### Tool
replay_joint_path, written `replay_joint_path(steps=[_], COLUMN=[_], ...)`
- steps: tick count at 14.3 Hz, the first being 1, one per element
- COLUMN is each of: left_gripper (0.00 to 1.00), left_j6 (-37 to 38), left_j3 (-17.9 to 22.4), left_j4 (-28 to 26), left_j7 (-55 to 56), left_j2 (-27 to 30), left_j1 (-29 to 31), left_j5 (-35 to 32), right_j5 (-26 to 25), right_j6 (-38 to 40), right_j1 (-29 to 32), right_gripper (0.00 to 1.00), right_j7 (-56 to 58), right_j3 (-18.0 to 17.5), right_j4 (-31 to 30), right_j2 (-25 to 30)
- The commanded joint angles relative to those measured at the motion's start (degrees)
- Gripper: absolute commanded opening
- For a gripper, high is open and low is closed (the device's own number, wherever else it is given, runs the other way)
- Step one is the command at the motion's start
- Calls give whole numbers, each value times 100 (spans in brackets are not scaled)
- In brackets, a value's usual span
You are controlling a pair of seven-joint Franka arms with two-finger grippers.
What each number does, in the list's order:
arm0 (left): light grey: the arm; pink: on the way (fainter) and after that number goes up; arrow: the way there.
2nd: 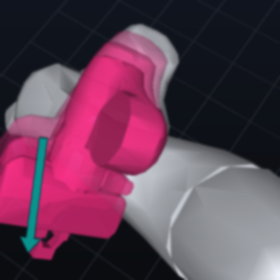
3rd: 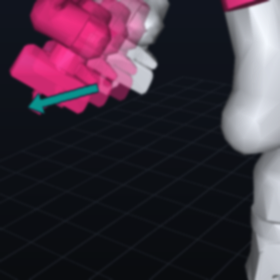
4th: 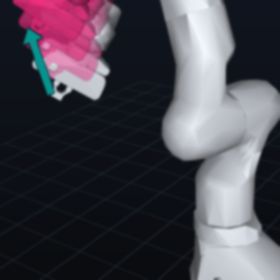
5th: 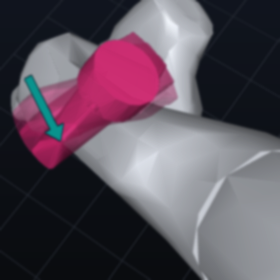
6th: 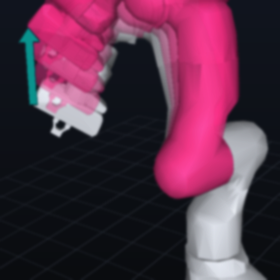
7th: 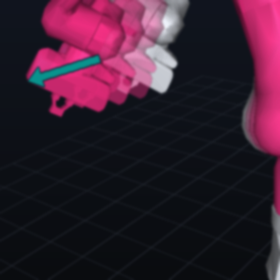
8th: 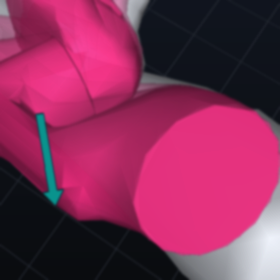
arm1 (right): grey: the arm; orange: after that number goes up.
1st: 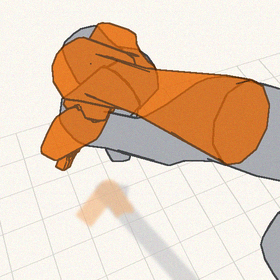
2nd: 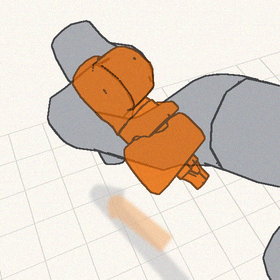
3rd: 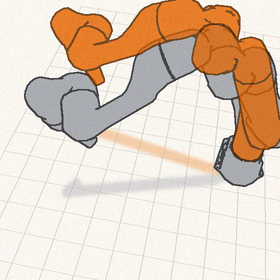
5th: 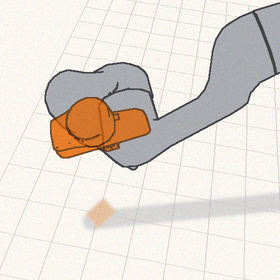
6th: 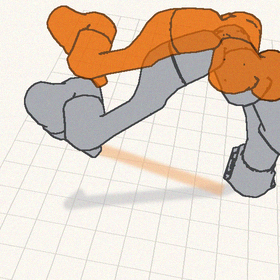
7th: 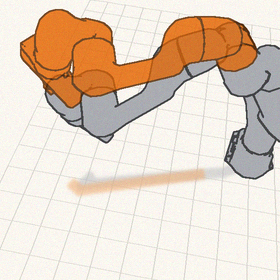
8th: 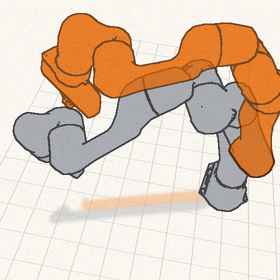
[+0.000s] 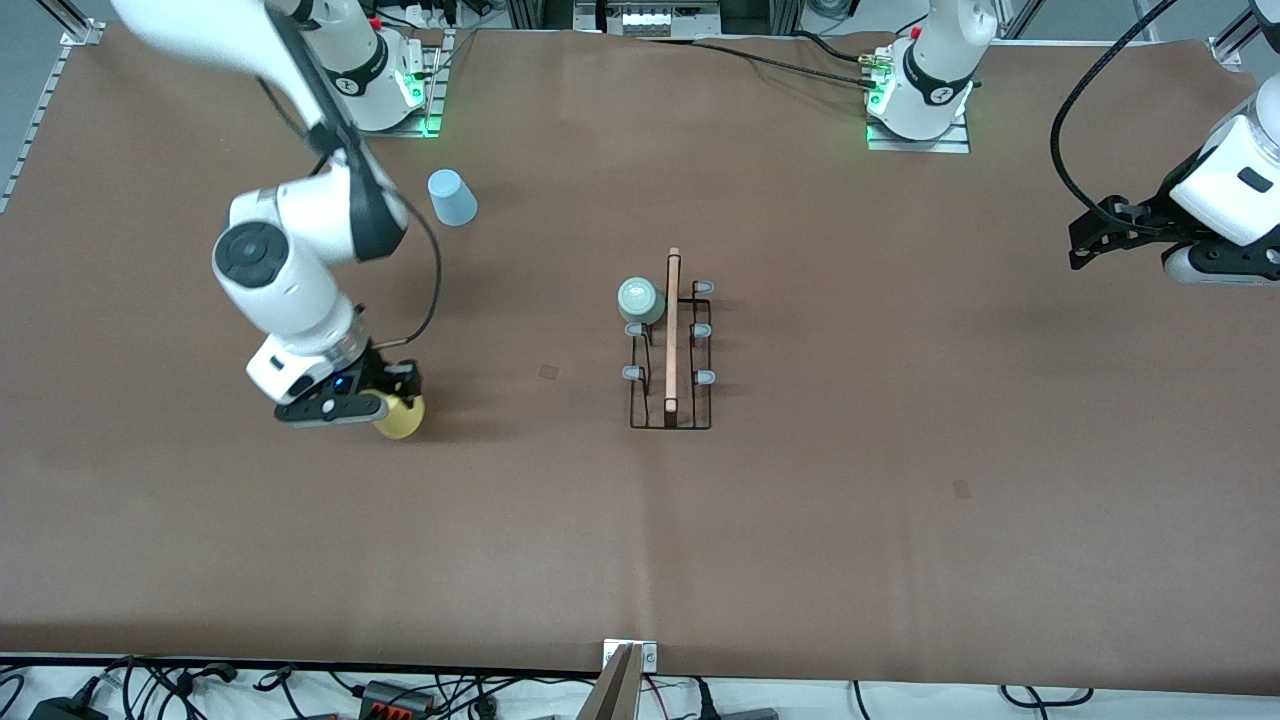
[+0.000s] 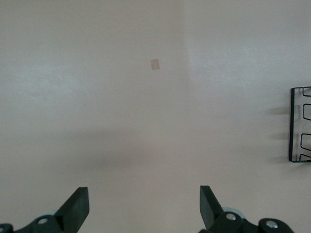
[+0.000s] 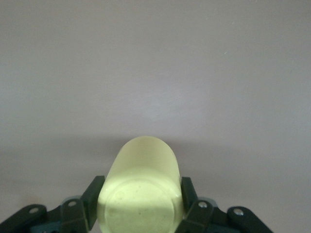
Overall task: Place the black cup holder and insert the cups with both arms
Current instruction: 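Grasp the yellow cup with the right gripper and lift it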
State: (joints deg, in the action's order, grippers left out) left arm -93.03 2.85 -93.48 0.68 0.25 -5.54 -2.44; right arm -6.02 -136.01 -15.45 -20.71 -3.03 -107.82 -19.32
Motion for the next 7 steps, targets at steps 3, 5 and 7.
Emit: replay_joint_path(steps=[3, 5, 7], left_gripper=[100, 100, 100], left_j6=[127, 127, 127], left_j3=[-13, -13, -13], left_j4=[128, 119, 128], left_j7=[-112, -112, -103], left_j2=[-25, -25, -25], left_j1=[26, 26, 26], left_j5=[15, 15, 15], right_j5=[-75, -57, -66], right_j6=[865, 857, 804], right_j1=[-396, -739, -924], right_gripper=[12, 12, 12], right_j7=[-2688, -3533, -4315], right_j3=[-619, -637, -716], right_j4=[1094, 1403, 1884], right_j2=[-80, -273, -615])
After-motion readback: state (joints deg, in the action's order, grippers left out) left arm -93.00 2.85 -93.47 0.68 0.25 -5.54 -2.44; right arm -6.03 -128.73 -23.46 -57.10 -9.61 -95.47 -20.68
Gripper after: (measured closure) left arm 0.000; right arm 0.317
